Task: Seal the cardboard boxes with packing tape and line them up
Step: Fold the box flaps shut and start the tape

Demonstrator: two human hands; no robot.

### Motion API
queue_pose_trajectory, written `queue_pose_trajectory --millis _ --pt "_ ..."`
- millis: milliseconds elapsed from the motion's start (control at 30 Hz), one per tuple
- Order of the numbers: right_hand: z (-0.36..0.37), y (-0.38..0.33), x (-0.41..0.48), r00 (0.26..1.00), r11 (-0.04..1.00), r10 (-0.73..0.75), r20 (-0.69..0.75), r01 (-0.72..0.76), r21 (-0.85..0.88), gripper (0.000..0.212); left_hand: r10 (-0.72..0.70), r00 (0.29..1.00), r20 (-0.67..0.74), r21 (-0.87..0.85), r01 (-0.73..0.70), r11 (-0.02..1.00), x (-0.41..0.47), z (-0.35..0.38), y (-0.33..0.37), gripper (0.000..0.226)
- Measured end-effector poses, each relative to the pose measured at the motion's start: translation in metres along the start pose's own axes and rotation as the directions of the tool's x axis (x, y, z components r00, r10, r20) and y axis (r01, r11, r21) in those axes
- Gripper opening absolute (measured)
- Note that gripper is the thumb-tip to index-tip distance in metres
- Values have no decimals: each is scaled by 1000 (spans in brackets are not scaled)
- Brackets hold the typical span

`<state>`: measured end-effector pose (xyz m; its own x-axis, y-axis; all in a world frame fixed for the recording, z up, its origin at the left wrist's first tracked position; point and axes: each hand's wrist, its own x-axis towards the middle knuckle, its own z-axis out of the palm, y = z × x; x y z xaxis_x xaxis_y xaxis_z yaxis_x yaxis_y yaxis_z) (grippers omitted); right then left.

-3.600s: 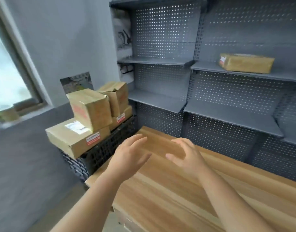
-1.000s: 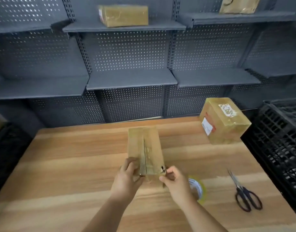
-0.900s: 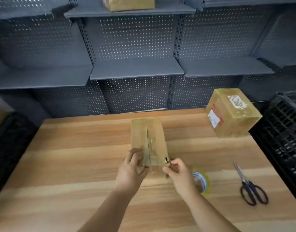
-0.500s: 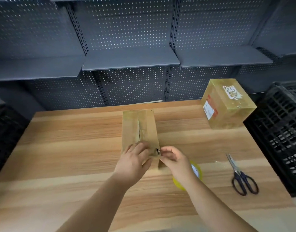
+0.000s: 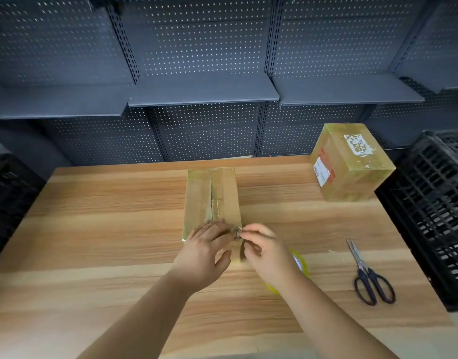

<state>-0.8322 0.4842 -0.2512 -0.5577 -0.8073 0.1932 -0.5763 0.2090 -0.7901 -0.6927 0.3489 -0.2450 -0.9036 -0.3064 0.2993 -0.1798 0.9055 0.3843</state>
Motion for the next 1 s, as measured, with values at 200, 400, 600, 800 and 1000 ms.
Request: queue_pose_trajectory --millis 200,400,600,800,1000 --pt "-1 -4 -4 994 943 -103 49 113 -314 43 -19 999 40 12 19 1000 2 -5 3 39" --pt "-20 -9 2 964 959 216 158 -240 152 42 -36 999 35 16 35 999 0 -1 5 42" --pt "-12 -7 10 953 939 271 133 -292 183 37 -23 999 23 64 22 998 1 2 7 41" --pt "1 0 11 936 835 338 94 -344 429 40 -50 996 70 129 41 991 4 2 7 44" --pt "-2 -4 20 847 663 490 205 -515 544 14 -64 994 93 37 61 997 2 -3 0 45"
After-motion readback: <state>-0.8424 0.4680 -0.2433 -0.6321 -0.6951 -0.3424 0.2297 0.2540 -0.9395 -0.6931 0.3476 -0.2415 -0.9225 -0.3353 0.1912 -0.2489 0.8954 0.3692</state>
